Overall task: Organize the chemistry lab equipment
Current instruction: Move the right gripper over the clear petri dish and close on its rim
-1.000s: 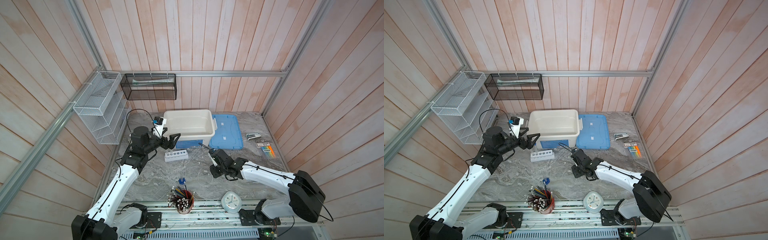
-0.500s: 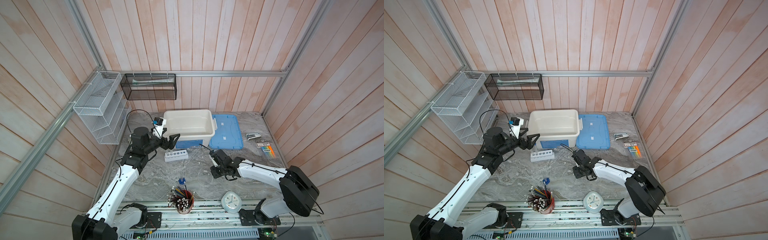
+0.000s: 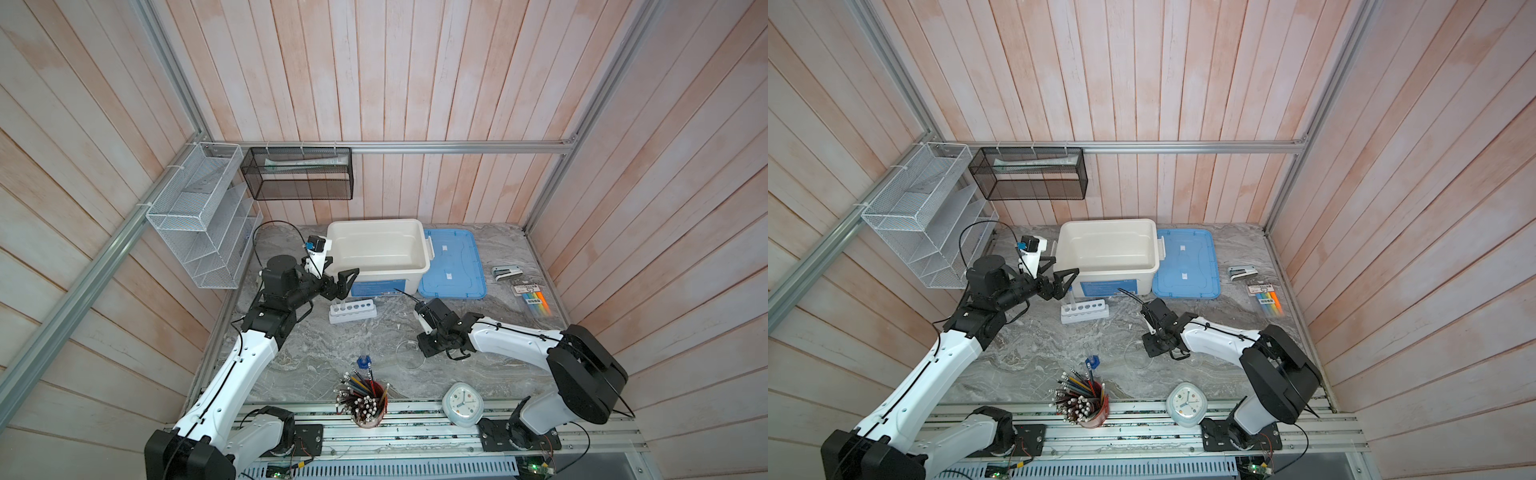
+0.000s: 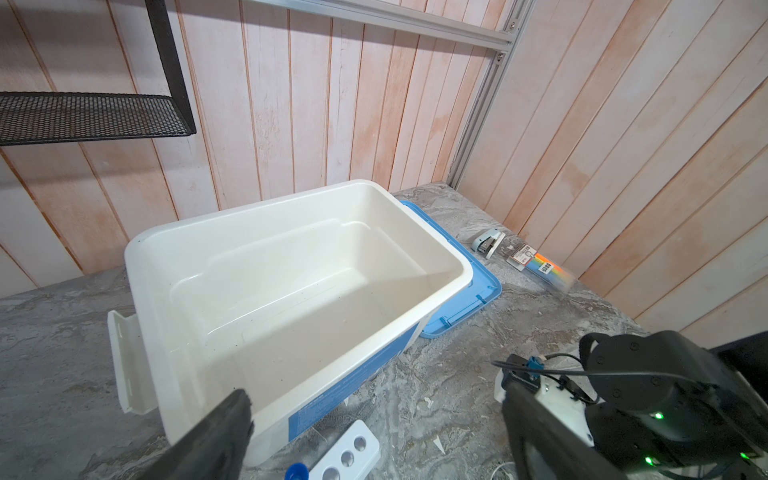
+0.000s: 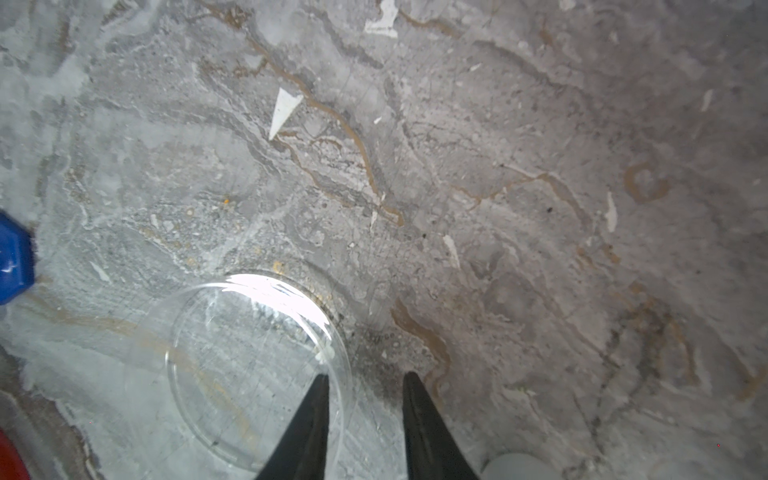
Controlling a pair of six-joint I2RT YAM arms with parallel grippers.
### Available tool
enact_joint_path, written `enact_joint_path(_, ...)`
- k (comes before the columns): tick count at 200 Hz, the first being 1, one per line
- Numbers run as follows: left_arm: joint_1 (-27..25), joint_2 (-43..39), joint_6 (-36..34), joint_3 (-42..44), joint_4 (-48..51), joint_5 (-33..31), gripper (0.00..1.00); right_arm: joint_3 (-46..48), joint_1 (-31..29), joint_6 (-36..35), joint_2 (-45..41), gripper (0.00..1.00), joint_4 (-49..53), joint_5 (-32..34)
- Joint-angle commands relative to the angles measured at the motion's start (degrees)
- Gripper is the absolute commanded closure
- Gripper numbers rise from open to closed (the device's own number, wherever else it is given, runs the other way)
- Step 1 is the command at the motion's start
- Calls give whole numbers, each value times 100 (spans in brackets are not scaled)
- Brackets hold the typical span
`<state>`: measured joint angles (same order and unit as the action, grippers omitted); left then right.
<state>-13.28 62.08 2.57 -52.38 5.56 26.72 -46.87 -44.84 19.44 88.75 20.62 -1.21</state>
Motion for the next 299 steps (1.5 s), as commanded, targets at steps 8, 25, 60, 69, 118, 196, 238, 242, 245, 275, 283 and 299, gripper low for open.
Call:
enact_joint_path(8, 36, -116, -80, 95, -73, -13, 4, -208, -11, -76, 247, 70, 12, -90)
enact_joint_path(25, 36, -144, -81, 105, -64, -42, 4, -258, -50, -75, 356, 71, 21, -71)
enact_joint_path(60, 40, -177, -90, 112, -55, -35, 4, -360, -137, -69, 502, 74, 95, 23)
enact_joint_path(69, 36, -194, -101, 118, -48, -59, 4, -390, -144, -70, 525, 76, 129, 49)
enact_joint_path(118, 36, -248, -108, 138, -39, -86, 4, -478, -156, -32, 520, 86, 230, 215)
enact_joint_path(196, 41, -312, -148, 130, -20, -114, 4, -620, -298, -62, 684, 87, 387, 491)
enact_joint_path(238, 36, -377, -151, 158, -3, -132, 4, -690, -399, -68, 845, 87, 437, 569)
enact_joint_path(242, 36, -381, -151, 158, -3, -132, 4, -704, -404, -64, 838, 88, 437, 582)
enact_joint_path(245, 36, -379, -151, 158, -3, -132, 4, -713, -403, -63, 837, 88, 445, 584)
enact_joint_path(275, 36, -363, -151, 149, -6, -105, 4, -749, -408, -78, 737, 92, 493, 602)
enact_joint_path(283, 38, -379, -151, 158, -2, -123, 4, -767, -404, -93, 717, 94, 524, 604)
enact_joint_path(299, 36, -399, -152, 150, -3, -140, 4, -859, -403, -234, 663, 98, 679, 558)
